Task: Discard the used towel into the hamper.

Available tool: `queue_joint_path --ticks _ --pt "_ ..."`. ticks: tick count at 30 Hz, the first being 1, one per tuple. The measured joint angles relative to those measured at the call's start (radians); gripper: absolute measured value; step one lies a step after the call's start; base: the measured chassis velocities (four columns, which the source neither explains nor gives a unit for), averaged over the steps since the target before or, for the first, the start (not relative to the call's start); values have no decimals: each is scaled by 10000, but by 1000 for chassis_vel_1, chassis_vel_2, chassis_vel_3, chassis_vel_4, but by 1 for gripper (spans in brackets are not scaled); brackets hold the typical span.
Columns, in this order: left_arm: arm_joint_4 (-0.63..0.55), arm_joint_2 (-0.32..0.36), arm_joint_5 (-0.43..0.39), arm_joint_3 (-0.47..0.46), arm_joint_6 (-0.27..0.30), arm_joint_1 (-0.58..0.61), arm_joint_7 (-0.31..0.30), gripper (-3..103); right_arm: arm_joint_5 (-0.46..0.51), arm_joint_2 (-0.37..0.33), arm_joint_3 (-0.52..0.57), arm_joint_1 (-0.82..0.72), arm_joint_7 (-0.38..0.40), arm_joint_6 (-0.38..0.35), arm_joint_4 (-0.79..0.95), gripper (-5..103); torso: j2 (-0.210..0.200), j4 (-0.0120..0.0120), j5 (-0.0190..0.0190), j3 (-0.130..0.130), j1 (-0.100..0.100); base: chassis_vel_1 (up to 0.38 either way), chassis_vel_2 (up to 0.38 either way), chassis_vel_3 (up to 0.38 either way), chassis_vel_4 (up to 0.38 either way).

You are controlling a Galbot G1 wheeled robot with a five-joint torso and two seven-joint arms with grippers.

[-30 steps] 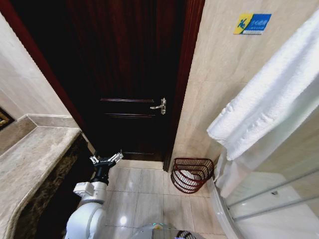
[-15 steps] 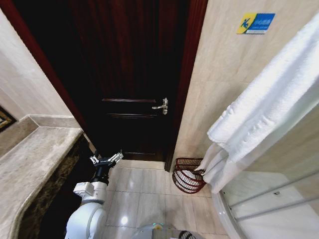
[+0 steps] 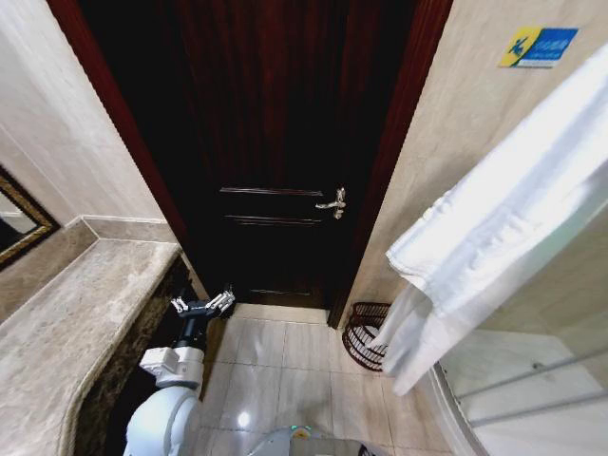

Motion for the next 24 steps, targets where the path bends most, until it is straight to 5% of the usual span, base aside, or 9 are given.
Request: queue_joint_path --ticks 11,24 --pt "0 3 0 -2 0 0 1 100 -584 487 -2322 1608 -699 1093 -1373 12 0 1 -3 0 -2 -14 -10 7 5" --pt "0 1 0 -3 0 0 0 100 -943 1131 -3640 2450 -817 1455 -2080 12 0 0 -1 0 -1 0 0 0 0"
